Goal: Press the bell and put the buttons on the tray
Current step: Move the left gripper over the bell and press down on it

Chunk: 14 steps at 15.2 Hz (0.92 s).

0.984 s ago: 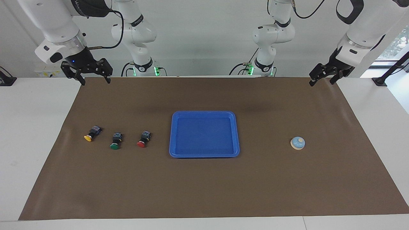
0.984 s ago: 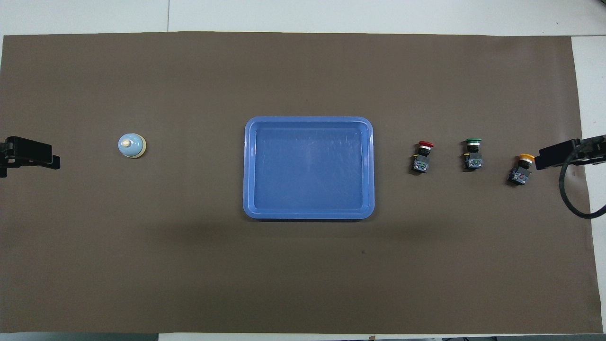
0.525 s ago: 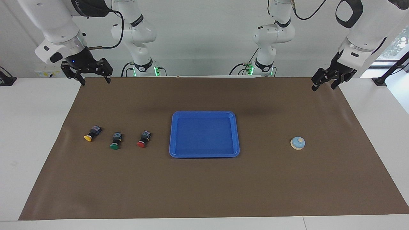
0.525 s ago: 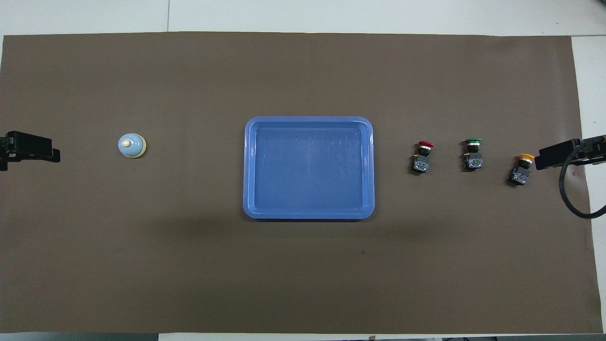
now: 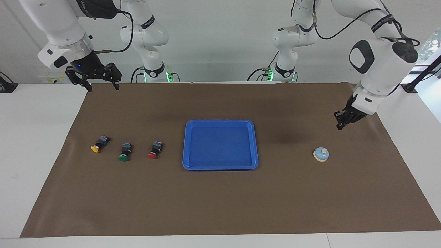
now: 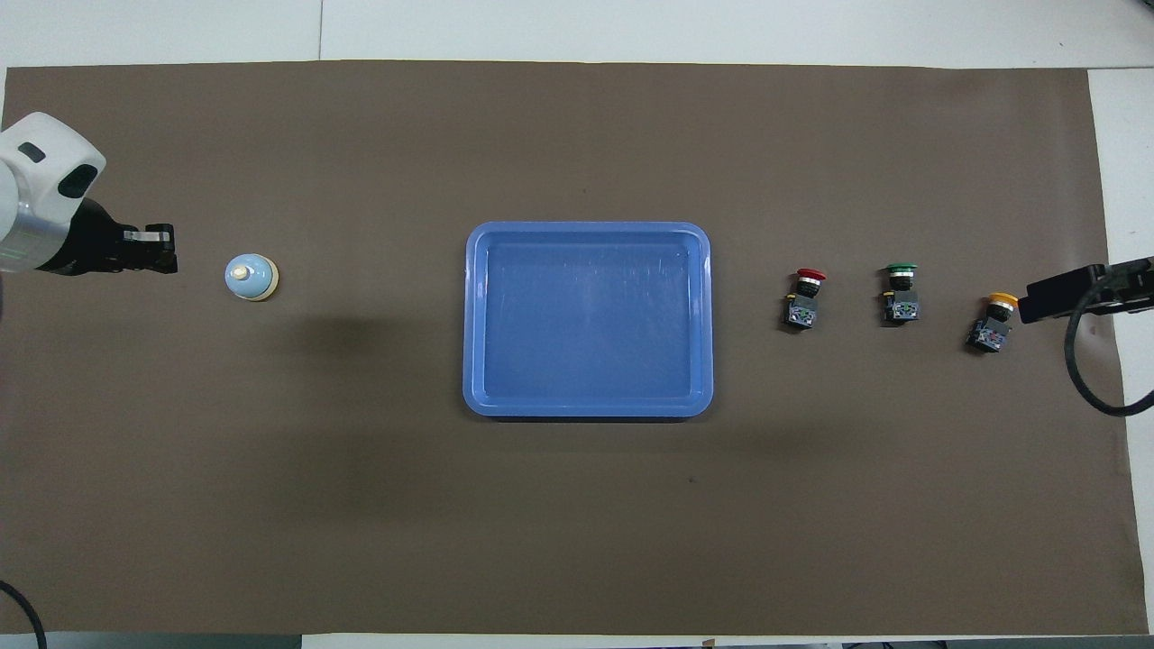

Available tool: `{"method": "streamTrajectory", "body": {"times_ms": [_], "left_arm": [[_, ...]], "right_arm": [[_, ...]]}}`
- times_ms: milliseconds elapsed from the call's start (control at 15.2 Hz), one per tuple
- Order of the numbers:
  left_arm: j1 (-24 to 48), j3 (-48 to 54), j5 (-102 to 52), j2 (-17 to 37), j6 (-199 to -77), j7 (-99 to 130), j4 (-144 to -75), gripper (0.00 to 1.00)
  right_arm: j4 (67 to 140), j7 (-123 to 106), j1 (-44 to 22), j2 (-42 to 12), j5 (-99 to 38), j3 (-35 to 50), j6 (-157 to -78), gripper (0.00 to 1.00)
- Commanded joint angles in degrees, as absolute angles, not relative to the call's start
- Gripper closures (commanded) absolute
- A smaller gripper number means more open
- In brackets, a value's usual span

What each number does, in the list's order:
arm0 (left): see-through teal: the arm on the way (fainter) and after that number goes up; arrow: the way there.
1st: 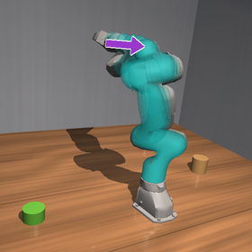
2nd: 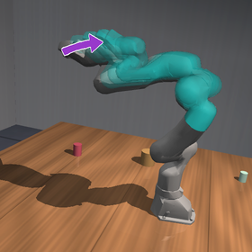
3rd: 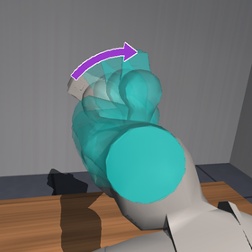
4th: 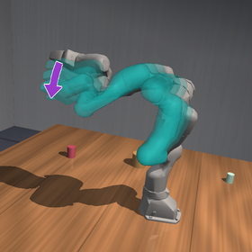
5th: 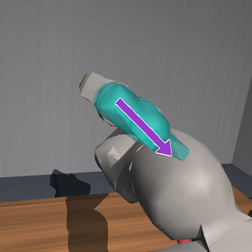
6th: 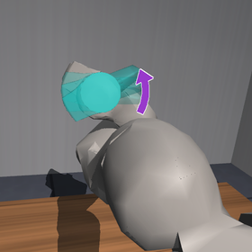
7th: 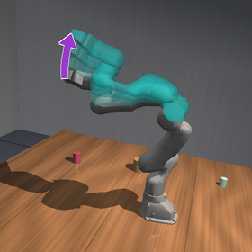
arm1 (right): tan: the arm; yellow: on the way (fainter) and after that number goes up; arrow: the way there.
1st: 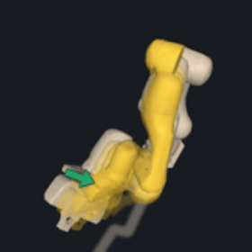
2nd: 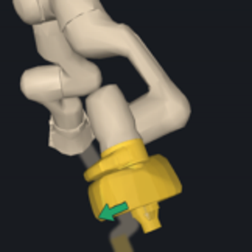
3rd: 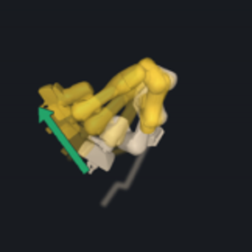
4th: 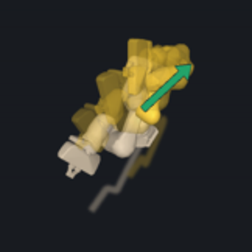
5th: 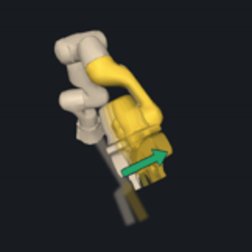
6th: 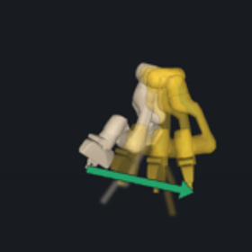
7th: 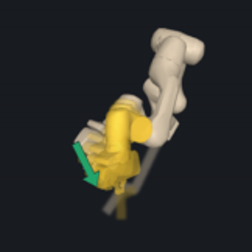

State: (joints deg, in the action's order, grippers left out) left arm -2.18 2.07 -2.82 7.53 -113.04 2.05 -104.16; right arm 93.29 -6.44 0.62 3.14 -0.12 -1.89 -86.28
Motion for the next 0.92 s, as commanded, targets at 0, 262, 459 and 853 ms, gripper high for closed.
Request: {"method": "streamTrajectory", "body": {"times_ms": [0, 262, 459, 853], "left_arm": [[-1.7, 1.8, -2.1, 9.7, -117.1, 1.3, -104.9, 1.0], [-1.6, 1.8, -2.1, 12.0, -119.6, 1.3, -105.5, 1.0], [-1.6, 1.8, -2.1, 13.4, -121.5, 1.3, -105.5, 1.0], [-1.7, 1.8, -2.1, 14.3, -125.9, 1.2, -107.5, 1.0]], "right_arm": [[93.9, -7.1, 0.4, 3.9, 0.4, -2.1, -85.8, 0.0], [93.9, -7.1, 0.4, 3.9, 0.4, -2.1, -85.8, 0.0], [93.9, -7.1, 0.4, 3.9, 0.4, -2.1, -85.9, 0.0], [93.9, -7.1, 0.4, 3.9, 0.4, -2.1, -85.9, 0.0]]}}
